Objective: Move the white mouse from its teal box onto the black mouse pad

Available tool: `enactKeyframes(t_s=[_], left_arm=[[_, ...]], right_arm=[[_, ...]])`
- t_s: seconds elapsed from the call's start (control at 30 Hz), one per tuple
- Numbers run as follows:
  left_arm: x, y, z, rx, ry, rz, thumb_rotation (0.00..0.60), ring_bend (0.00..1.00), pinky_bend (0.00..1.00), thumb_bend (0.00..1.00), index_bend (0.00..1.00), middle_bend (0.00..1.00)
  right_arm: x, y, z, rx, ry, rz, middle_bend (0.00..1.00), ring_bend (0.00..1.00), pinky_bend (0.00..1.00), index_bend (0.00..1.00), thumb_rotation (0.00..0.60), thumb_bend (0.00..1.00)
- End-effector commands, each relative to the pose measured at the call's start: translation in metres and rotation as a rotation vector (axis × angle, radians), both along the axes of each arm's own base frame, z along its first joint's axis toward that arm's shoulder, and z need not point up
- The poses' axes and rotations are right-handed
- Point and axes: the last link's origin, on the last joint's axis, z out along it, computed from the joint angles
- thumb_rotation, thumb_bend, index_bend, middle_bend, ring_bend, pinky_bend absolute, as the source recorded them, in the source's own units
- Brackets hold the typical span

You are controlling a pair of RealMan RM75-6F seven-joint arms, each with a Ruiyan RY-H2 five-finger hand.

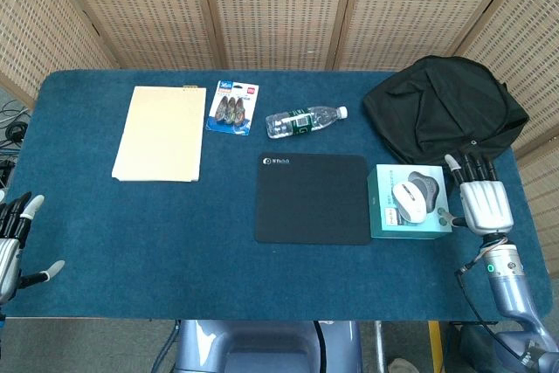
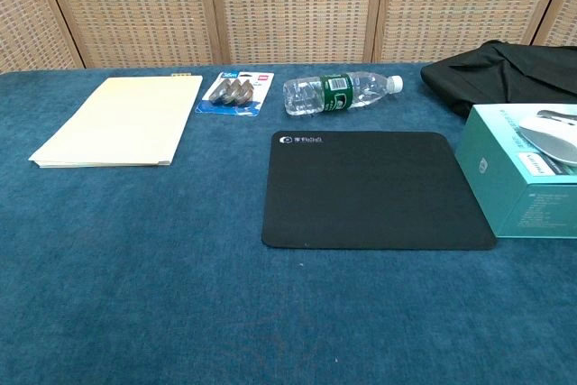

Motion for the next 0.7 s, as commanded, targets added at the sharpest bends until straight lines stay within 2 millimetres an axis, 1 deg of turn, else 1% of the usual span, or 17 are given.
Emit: enactKeyframes(t_s=[0.03,0.17,0.4,0.6,0.7], left_arm=[[-0.001,0.000,0.002,0.003,-0.006,0.001,0.600,0.00,0.00,0.03,0.00,0.00],[-0.001,0.000,0.002,0.001,-0.007,0.000,0.600,0.00,0.00,0.03,0.00,0.00],[-0.002,0.000,0.003,0.001,-0.010,0.003,0.600,0.00,0.00,0.03,0.00,0.00],[-0.002,0.001,0.003,0.000,-0.010,0.005,0.600,0.00,0.00,0.03,0.00,0.00],[-0.003,0.001,0.003,0.001,-0.010,0.007,0.600,0.00,0.00,0.03,0.00,0.00]], right_arm=[[0.017,-0.003,-0.013,0.026,-0.012,0.025,0.00,0.00,0.00,0.06,0.600,0.00],[0.029,-0.005,-0.022,0.046,-0.012,0.040,0.00,0.00,0.00,0.06,0.600,0.00],[0.056,-0.014,-0.043,0.093,-0.029,0.066,0.00,0.00,0.00,0.06,0.600,0.00],[0.075,-0.026,-0.054,0.118,-0.011,0.078,0.00,0.00,0.00,0.06,0.600,0.00],[0.080,-0.030,-0.055,0.126,0.001,0.081,0.00,0.00,0.00,0.06,0.600,0.00]])
